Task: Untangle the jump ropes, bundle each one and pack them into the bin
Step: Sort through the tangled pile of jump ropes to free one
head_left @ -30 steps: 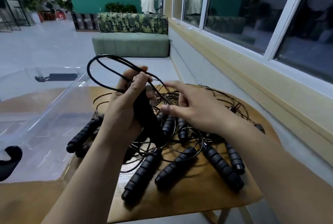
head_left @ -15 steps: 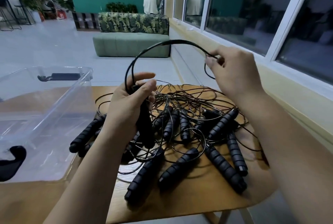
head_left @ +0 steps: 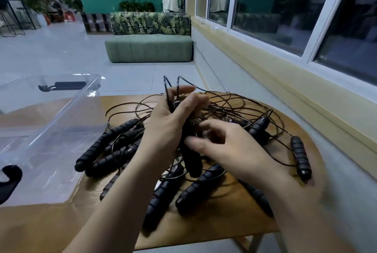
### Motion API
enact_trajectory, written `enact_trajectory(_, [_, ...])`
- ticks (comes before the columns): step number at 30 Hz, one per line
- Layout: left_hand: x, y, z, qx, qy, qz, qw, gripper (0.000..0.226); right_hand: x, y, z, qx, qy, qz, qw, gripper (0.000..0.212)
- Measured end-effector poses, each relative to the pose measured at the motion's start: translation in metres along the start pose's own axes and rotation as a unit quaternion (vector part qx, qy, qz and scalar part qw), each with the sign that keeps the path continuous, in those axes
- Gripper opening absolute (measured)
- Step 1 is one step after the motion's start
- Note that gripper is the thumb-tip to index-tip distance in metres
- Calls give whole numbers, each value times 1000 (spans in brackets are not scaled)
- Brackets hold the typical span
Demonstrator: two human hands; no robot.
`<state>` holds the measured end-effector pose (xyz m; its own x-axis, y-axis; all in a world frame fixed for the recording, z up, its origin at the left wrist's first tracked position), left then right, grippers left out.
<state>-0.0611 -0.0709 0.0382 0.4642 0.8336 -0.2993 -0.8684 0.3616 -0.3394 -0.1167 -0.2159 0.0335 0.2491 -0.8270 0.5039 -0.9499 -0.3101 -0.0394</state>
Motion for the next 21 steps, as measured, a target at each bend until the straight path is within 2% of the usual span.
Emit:
enact_trajectory(3, [-9,2,-4,12,-53,-28,998,32,-2,-3,7,23,-48,-31,998,27])
enact_trajectory(5, [-10,3,-5,25,-55,-39,997,29,-2,-4,9,25,-71,-34,997,27])
enact_trajectory(9, [-17,8,-3,31,-87,-90,992,33,-2,-8,16,33,-4,-18,999,25])
enact_trajectory(13, [-7,7,-2,58,-130,-138,980,47,6,-7,20,45,24,0,999,28])
enact_trajectory(15, [12,4,-1,63,-155,-112,980,56,19,-4,25,52,-10,27,998,25])
enact_trajectory(17, [33,2,-4,78,-210,-12,975,59,30,-2,32,46,-68,65,995,20])
enact_trajectory(19, [49,4,-13,107,-293,67,948,41,35,0,39,46,-112,99,988,16])
enact_trajectory(21, [55,7,-27,145,-365,59,918,22,35,1,44,48,-134,114,983,10])
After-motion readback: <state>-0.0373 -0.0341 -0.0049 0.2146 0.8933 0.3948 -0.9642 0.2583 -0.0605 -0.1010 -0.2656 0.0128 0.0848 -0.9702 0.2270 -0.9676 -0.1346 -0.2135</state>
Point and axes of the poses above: each hand's wrist, its own y-axis away from the middle knuckle, its own x-axis out of the back of the hand, z = x × y, the point moved 3 cm from there along -y, towards the middle knuckle, and after that the axes turned 11 degrees about -z, right-handed, at the moved point
